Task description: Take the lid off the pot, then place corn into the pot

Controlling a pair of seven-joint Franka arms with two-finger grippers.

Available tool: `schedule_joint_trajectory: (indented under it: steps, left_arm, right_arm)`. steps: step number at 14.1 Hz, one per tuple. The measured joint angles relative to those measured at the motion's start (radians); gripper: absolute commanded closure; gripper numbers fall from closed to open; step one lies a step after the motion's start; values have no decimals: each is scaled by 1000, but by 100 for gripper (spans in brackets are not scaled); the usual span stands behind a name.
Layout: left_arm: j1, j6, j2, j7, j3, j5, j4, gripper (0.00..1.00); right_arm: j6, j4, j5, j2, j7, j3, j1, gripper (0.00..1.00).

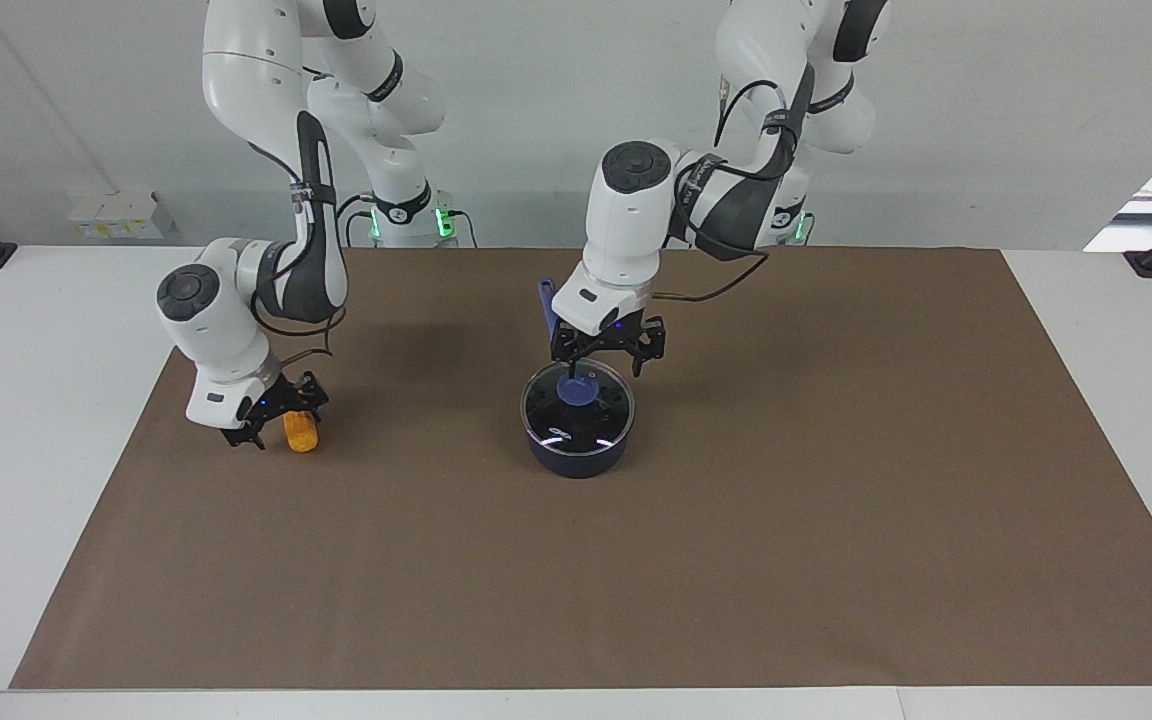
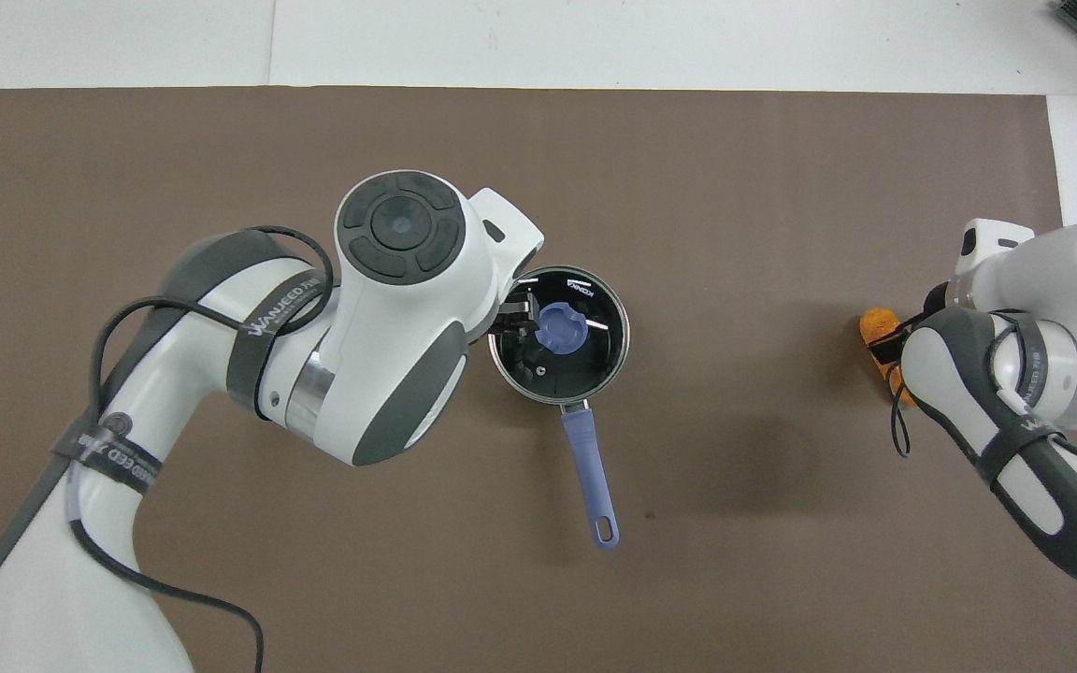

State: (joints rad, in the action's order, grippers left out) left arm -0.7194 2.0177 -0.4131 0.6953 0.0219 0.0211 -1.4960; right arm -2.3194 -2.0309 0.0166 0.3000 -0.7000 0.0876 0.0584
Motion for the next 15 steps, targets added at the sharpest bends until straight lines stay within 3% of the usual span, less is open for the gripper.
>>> schedule_joint_trajectory:
  steps: [1, 5, 11, 12, 14, 15]
  left_arm:
    - [-8, 2, -30, 3, 1, -1, 27, 0]
    - [-41, 1, -145, 8, 1, -30, 102, 0]
    - [-46, -76, -153, 8, 6, -71, 143, 3]
    - [-48, -81, -153, 8, 6, -72, 143, 20]
    - [-51, -88, -153, 8, 5, -72, 143, 77]
    - [-53, -88, -153, 8, 5, -72, 144, 83]
  right_arm:
    - [0, -2, 0, 0, 0, 0, 0, 100]
    - [0, -5, 0, 0, 10, 0, 0, 100]
    - [81, 88, -4, -21, 16, -1, -4, 100]
    - [104, 103, -7, -33, 17, -1, -4, 100]
    - [136, 115, -11, -59, 17, 0, -4, 100]
    - [141, 116, -11, -70, 18, 0, -3, 100]
